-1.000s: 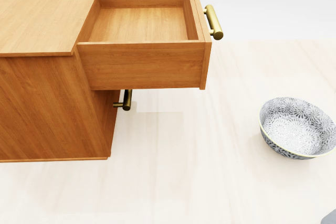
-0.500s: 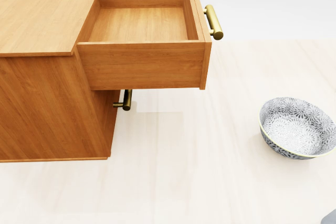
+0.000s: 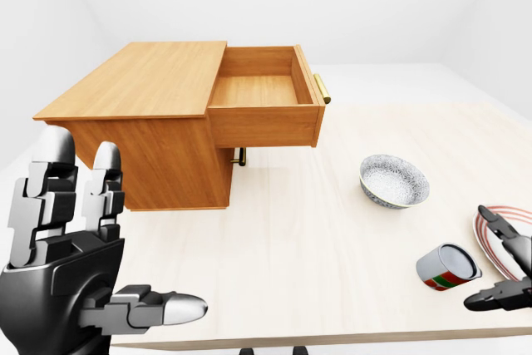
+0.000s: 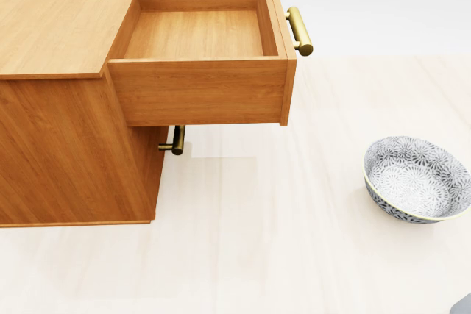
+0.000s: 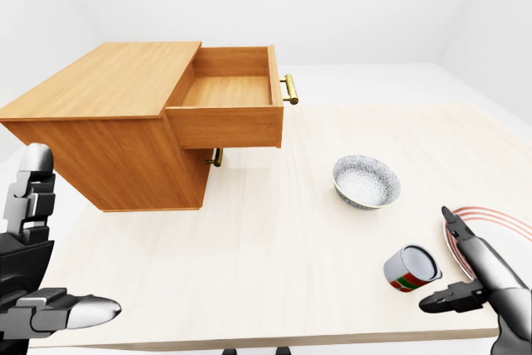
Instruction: Put the ketchup in the top drawer of the cabinet.
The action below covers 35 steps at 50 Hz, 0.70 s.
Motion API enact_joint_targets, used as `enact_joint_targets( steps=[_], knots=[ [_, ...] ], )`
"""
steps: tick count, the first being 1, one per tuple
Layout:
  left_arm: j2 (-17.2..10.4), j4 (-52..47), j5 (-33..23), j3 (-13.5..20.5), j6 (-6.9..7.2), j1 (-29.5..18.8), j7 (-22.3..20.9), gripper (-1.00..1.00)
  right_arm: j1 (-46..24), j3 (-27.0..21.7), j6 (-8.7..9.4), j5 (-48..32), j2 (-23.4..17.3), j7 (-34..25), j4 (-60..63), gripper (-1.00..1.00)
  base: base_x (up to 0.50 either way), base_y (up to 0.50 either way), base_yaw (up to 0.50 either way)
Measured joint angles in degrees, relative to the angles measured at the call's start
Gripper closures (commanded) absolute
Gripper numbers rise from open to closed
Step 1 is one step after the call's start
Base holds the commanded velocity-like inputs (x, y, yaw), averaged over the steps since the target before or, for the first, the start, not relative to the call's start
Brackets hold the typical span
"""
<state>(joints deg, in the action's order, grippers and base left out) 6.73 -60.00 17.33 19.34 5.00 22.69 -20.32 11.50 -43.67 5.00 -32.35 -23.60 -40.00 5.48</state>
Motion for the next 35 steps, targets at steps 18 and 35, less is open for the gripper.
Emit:
enact_joint_targets(
  steps=[18,35],
  knots=[
    [0.11,0.0,-0.57,-0.64,0.0,0.44,-0.15,-1.0,-1.38,2.41,0.0,0.94,-1.28,0.0,-3.26,-1.0,0.0,0.0,0.0],
    [0.2,0.0,-0.71,-0.66,0.0,0.4,-0.22,-1.0,-2.06,5.01,0.0,0.86,-2.28,0.0,-7.66,-1.0,0.0,0.0,0.0]
  ],
)
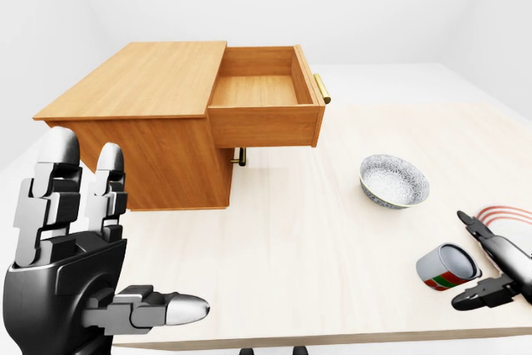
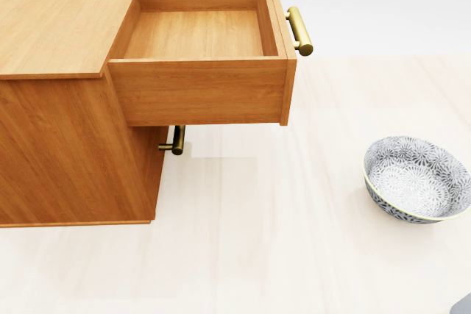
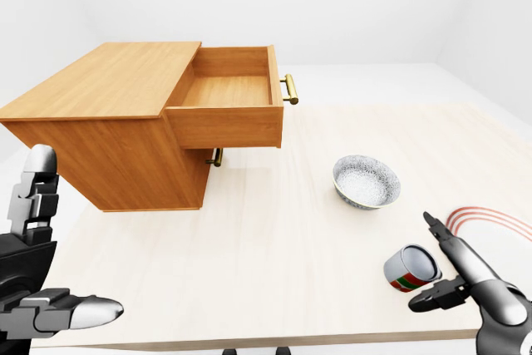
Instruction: Put the ketchup in the top drawer of the cabinet.
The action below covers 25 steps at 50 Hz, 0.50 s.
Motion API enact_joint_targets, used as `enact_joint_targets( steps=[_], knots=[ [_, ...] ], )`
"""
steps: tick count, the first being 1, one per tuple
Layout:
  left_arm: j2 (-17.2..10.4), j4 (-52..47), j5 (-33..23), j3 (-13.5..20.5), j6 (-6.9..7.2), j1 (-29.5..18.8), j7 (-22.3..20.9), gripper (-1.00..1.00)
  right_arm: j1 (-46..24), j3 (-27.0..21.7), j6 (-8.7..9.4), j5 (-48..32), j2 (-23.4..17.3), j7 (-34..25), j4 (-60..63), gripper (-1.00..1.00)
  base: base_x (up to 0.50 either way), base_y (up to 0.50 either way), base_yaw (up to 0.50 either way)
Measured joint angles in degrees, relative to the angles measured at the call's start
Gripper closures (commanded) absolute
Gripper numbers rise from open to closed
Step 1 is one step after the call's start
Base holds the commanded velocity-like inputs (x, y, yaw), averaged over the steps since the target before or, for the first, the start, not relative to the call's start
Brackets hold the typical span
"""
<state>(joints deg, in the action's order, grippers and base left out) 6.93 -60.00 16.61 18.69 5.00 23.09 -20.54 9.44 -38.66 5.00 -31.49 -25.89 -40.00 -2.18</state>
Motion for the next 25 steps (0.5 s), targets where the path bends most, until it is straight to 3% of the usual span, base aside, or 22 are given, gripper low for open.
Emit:
enact_joint_targets(
  steps=[18,19,20,21,25],
  knots=[
    [-0.09,0.0,-0.16,-0.17,0.0,-0.08,0.16,-1.0,0.3,1.39,0.0,0.25,-0.55,0.0,-3.66,-1.0,0.0,0.0,0.0],
    [-0.09,0.0,-0.15,-0.16,0.0,-0.09,0.16,-1.0,0.26,1.47,0.0,0.28,-0.61,0.0,-3.93,-0.8,0.0,0.0,0.0],
    [-0.09,0.0,-0.15,-0.16,0.0,-0.1,0.16,-1.0,0.22,1.52,0.0,0.31,-0.68,0.0,-4.16,-0.31,0.0,0.0,0.0],
    [-0.09,0.0,-0.16,-0.16,0.0,-0.1,0.16,-1.0,0.2,1.58,0.0,0.35,-0.74,0.0,-4.35,0.98,0.0,0.0,0.0],
    [-0.08,0.0,-0.3,-0.29,0.0,-0.08,0.18,-1.0,0.22,1.71,0.01,0.76,-0.9,0.0,-4.64,1.0,0.0,0.0,0.0]
  ],
)
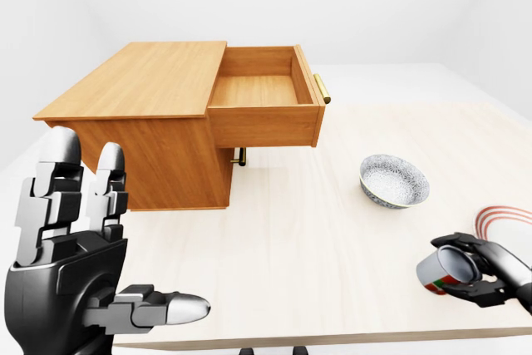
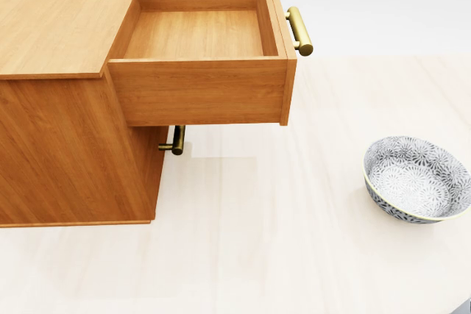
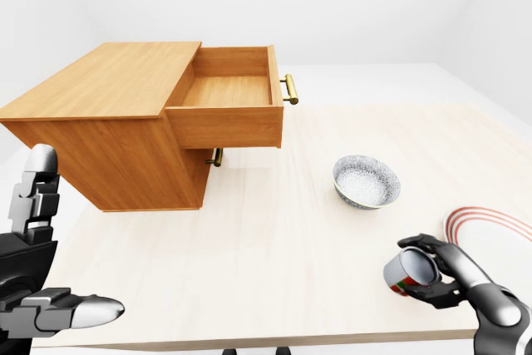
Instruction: Put the ketchup in the top drawer of the cabinet.
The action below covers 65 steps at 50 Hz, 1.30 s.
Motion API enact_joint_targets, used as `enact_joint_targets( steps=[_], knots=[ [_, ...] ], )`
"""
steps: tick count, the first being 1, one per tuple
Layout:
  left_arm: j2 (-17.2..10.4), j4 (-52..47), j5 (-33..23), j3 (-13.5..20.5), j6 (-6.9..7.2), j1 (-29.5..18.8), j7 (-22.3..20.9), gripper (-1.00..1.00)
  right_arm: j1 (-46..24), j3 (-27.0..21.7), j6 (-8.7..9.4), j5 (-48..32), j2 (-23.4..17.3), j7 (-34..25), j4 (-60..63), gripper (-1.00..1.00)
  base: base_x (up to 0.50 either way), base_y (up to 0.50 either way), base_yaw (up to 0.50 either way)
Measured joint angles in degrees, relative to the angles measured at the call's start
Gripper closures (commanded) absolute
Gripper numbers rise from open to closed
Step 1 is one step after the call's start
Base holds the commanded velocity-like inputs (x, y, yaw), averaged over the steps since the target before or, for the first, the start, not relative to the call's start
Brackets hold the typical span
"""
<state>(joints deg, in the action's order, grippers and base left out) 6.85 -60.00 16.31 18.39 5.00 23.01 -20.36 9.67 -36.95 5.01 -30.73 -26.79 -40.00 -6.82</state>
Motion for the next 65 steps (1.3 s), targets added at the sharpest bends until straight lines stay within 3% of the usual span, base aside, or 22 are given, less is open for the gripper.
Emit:
enact_joint_targets(
  steps=[22,44,49,65],
  knots=[
    [0.03,0.0,-0.25,-0.33,0.0,0.47,-0.11,-1.0,1.08,0.39,-0.01,0.26,0.98,0.0,1.8,1.0,0.0,0.0,0.0],
    [0.18,0.0,0.6,0.86,0.0,0.02,-0.32,-1.0,-2.11,-2.33,-0.01,-5.69,7.49,0.0,39.91,1.0,0.0,0.0,0.0],
    [0.14,0.0,0.8,1.13,0.0,-0.19,-0.27,-1.0,-4.01,0.81,-0.01,-6.96,9.51,0.0,48.13,1.0,0.0,0.0,0.0],
    [-0.35,0.0,2.3,2.61,0.0,-1.04,0.14,-1.0,-6.63,17.04,-0.01,-8.52,16.26,0.0,65.04,1.0,0.0,0.0,0.0]
  ],
)
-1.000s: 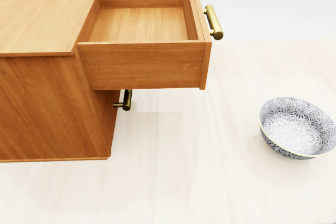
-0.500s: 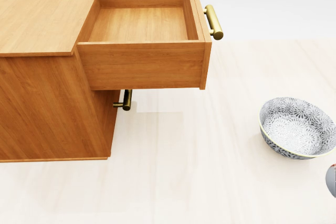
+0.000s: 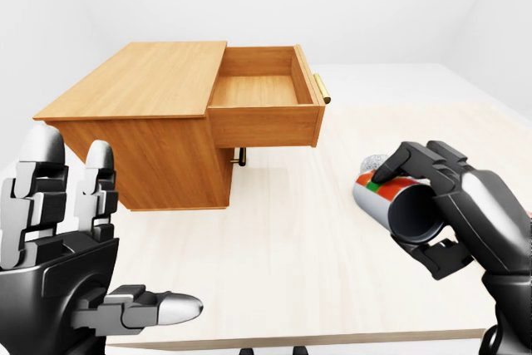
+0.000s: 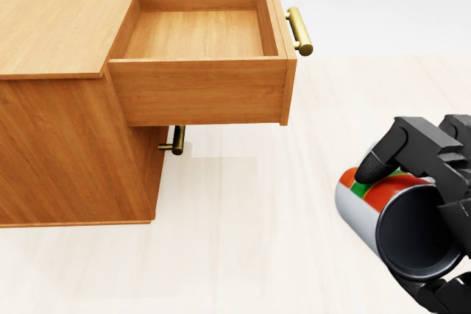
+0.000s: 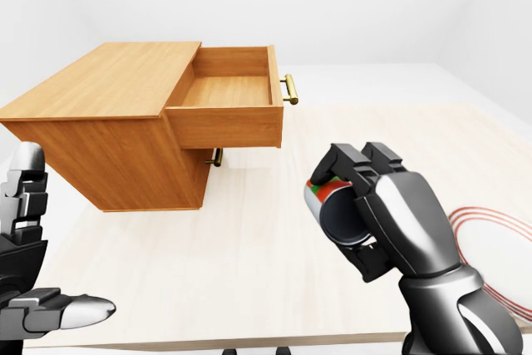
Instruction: Put the ketchup in the top drawer of the cabinet.
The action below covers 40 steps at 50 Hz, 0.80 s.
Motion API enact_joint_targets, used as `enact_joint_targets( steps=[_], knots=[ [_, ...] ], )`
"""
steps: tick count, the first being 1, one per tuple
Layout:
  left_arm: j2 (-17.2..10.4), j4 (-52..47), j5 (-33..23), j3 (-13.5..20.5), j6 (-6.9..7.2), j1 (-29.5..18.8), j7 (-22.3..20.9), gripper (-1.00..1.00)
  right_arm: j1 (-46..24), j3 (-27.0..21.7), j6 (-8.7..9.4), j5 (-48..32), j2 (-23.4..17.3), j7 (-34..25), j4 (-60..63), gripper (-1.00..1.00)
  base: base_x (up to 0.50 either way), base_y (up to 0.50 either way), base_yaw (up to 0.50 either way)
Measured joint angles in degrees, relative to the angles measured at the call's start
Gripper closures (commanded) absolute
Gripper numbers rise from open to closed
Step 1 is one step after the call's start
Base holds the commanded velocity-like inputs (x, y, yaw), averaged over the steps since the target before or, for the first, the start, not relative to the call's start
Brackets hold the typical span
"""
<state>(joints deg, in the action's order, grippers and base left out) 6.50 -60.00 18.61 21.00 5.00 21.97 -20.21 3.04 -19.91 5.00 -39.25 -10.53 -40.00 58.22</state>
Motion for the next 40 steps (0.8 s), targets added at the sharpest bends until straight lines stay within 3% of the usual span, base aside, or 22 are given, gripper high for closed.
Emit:
enact_joint_targets(
  steps=[10,25,32,40],
  knots=[
    [-0.59,0.0,0.59,-0.12,0.0,0.24,0.61,-1.0,2.66,5.0,0.0,1.3,3.15,0.0,1.78,1.0,0.0,0.0,0.0],
    [-1.88,0.0,1.72,-0.25,0.0,0.42,1.94,-1.0,2.77,7.9,0.0,1.3,4.1,0.0,1.78,1.0,0.0,0.0,0.0],
    [-2.87,0.0,2.52,-0.32,0.0,0.36,3.01,-1.0,-1.7,11.27,0.0,-1.48,2.53,0.0,1.77,1.0,0.0,0.0,0.0],
    [-3.47,0.0,3.04,-0.3,0.0,0.23,3.68,-1.0,-12.86,14.45,0.0,-6.51,-0.64,0.0,1.01,1.0,0.0,0.0,0.0]
  ],
)
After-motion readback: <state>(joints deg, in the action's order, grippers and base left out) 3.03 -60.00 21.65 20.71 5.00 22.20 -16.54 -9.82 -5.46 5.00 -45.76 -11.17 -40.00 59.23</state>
